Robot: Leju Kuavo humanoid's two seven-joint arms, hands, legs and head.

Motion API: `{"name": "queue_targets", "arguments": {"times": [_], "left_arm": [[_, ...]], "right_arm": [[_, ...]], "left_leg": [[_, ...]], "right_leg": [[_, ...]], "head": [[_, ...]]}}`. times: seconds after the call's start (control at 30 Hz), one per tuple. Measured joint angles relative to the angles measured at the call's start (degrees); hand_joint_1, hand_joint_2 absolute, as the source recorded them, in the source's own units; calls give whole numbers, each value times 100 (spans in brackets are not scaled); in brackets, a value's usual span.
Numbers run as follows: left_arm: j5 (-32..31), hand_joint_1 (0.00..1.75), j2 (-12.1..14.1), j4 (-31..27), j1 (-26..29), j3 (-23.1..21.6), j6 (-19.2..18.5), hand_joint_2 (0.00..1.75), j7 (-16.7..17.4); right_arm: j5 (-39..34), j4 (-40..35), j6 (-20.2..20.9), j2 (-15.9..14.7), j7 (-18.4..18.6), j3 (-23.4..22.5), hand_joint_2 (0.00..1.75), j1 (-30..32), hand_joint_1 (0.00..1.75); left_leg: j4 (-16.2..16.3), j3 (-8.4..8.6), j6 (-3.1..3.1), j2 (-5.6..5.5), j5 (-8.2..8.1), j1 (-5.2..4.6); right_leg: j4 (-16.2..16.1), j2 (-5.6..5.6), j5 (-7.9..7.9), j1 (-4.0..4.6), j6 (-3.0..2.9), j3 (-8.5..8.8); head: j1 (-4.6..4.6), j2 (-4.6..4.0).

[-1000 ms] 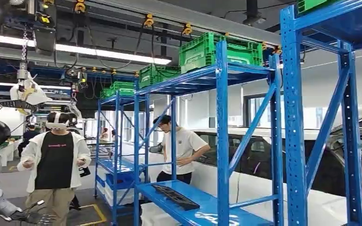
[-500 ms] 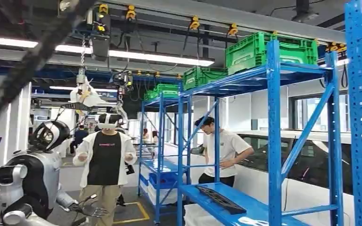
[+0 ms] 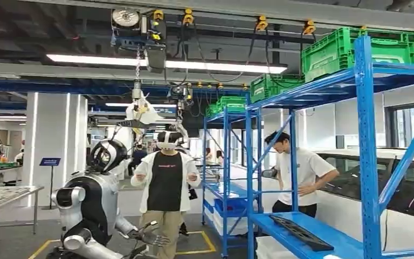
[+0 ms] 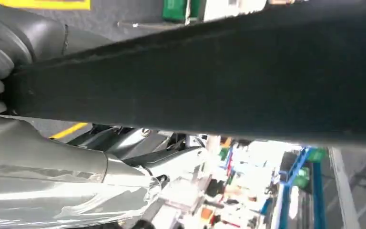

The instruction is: Take the parts from the cabinet and place them on the table.

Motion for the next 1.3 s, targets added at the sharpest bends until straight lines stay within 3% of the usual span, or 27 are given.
{"name": "queue_targets", "arguments": {"times": [0.03, 0.1, 0.17, 0.2, 0.27, 0.3, 0.33, 0.37, 0.4, 0.5, 0.53, 0.57, 0.6, 0.67, 0.7, 0.73, 0.8, 0.83, 0.87, 1.0, 1.03, 1.07, 1.1, 1.17, 1.2, 1.23, 1.3], "left_arm": [[9, 0, -17, 2, 8, -4, -4, 0, 0], [15, 0, -26, 0, -30, -4, 0, 0, 4], [42, 0, -28, 0, -48, -4, -4, 0, 11], [50, 0, -31, 0, -45, -4, -4, 0, 15], [57, 0, -31, 0, -12, -4, -2, 0, 20], [65, 0, -28, 0, -10, -4, -2, 0, 20], [66, 0, -30, 0, -19, -4, -2, 0, 24], [66, 0, -50, 0, -45, -4, -4, 0, 28], [68, 0, -50, 0, -64, -4, -2, 0, 42], [68, 0, -50, 0, -16, -4, -4, 0, 59], [74, 0, -50, 0, 0, -4, -4, 0, 61], [85, 0, -50, 0, -2, -4, -2, 0, 66], [94, 0, -50, 0, -22, -4, -2, 0, 61], [103, 0, -50, 0, -49, -4, 0, 0, 61], [109, 0, -50, 0, -48, -4, 0, 0, 61], [109, 0, -52, 0, -46, -4, -2, 0, 61], [109, 0, -52, 0, -40, -4, 0, 0, 63], [107, 0, -57, 0, -39, -4, 0, 0, 61], [100, 0, -107, 0, -52, -4, 2, 0, 61], [98, 0, -103, 2, -2, -4, 59, 0, 55], [90, 0, -94, 2, 10, -4, 57, 0, 57], [81, 0, -101, 0, 21, -4, 57, 0, 61], [59, 0, -98, 0, 0, -4, 57, 0, 81], [52, 0, -96, 0, -33, -4, 63, 0, 114], [52, 0, -96, 0, -31, -4, 66, 0, 114], [52, 0, -96, 0, -19, -4, 66, 0, 114], [57, 0, -90, 0, 12, -4, 68, 0, 107]], "right_arm": [[-9, 7, 2, 33, 4, 35, 175, -11, 175], [-33, 22, 4, 65, 2, 109, 175, -27, 175], [-68, 68, 7, 65, 15, 166, 175, 5, 175], [-87, 92, 13, 65, 15, 196, 175, 21, 175], [-112, 120, 13, 63, 15, 234, 175, 28, 175], [-131, 127, 13, 65, 13, 253, 175, 27, 175], [-144, 129, 13, 65, 6, 262, 175, 27, 175], [-157, 131, 11, 63, -7, 264, 175, 26, 175], [-168, 136, 11, 59, -18, 269, 175, 24, 175], [-186, 142, 13, 59, -22, 295, 175, 24, 175], [-208, 142, 13, 59, -28, 295, 175, 21, 175], [-221, 142, 13, 59, -37, 297, 175, 22, 175], [-238, 146, 13, 48, -44, 297, 175, 30, 175], [-238, 166, 15, 9, -42, 299, 175, 50, 175], [-240, 173, 17, -2, -42, 299, 175, 65, 175], [-240, 179, 24, -7, -44, 302, 175, 70, 175], [-243, 177, 28, -7, -44, 301, 175, 63, 175], [-249, 175, 28, -11, -46, 301, 175, 61, 175], [-258, 173, 31, -26, -61, 302, 175, 64, 175], [-278, 101, 61, -83, -105, 301, 175, 116, 175], [-280, 61, 66, -79, -114, 304, 175, 131, 175], [-278, 46, 66, -77, -116, 306, 175, 146, 175], [-280, 39, 72, -77, -129, 308, 175, 151, 175], [-273, 46, 74, -81, -129, 310, 175, 199, 175], [-275, 46, 79, -81, -131, 312, 175, 222, 175], [-275, 46, 94, -81, -131, 319, 175, 239, 175], [-282, 48, 136, -79, -131, 332, 175, 230, 175]], "left_leg": [[80, -22, -11, 205, -99, -16], [756, -354, -75, 615, -471, 9], [1626, -795, -138, 715, -779, 60], [1767, -872, -163, 733, -762, 96], [1278, -621, -219, 788, -422, 156], [709, -322, -241, 872, -143, 175], [201, -39, -262, 1072, 62, 179], [55, 27, -253, 1243, -44, 87], [64, 4, -128, 1167, -34, 109], [74, -30, -2, 1002, -44, 69], [59, -18, 38, 949, -32, 90], [60, -23, 74, 909, -32, 86], [60, -25, 106, 859, -31, 81], [61, -26, 139, 710, -31, 46], [62, -21, 148, 638, -33, 24], [63, -12, 149, 557, -33, 4], [65, 18, 150, 408, -33, -24], [64, 31, 156, 340, -38, -28], [67, 17, 153, 279, -37, -24], [63, -58, 67, 30, 10, 15], [95, -68, 56, 42, -28, 17], [212, -110, 28, 365, -134, -23], [535, -268, -15, 548, -342, -12], [1432, -715, -77, 685, -729, 46], [1715, -858, -105, 713, -788, 78], [1723, -852, -133, 738, -724, 116], [1002, -467, -196, 812, -298, 178]], "right_leg": [[-54, -97, 29, -17, -27, 38], [-71, -231, 35, -19, -50, 54], [-70, -400, 21, -10, -49, 50], [-69, -473, 14, -11, -39, 53], [-60, -585, -13, -22, 2, 74], [-52, -650, -42, -36, 37, 98], [-38, -707, -74, -39, 84, 127], [-13, -750, -109, 15, 140, 123], [-10, -786, -119, 22, 169, 123], [-37, -946, -141, -7, 245, 175], [10, -817, -223, -41, 286, 179], [232, -558, -395, -45, 274, 80], [635, -423, -617, -40, 264, -98], [1606, -318, -987, -18, 239, -589], [1852, -303, -1001, -9, 220, -736], [1793, -291, -861, 7, 187, -752], [1032, -213, -332, 55, 93, -464], [517, -25, -26, 76, 19, -253], [239, 266, 61, 91, -57, -159], [83, 98, 33, 92, -31, -90], [-9, 8, 73, 20, -50, -41], [-45, -62, 77, 44, -53, -5], [-46, -146, 73, 46, -79, 10], [-44, -329, 59, 53, -81, 10], [-43, -404, 50, 51, -69, 7], [-42, -470, 39, 48, -56, 16], [-27, -591, 2, 32, -2, 42]], "head": [[0, 0], [0, 0], [0, 0], [2, 0], [0, -2], [0, -2], [2, -2], [2, -2], [0, -2], [-2, -2], [2, 0], [0, 0], [-2, 0], [-2, 0], [-2, -2], [-2, 0], [-2, 0], [-2, -2], [0, -2], [-2, 0], [-2, 0], [-4, 0], [-4, 0], [-2, 0], [-2, 0], [-2, 0], [-2, 0]]}}
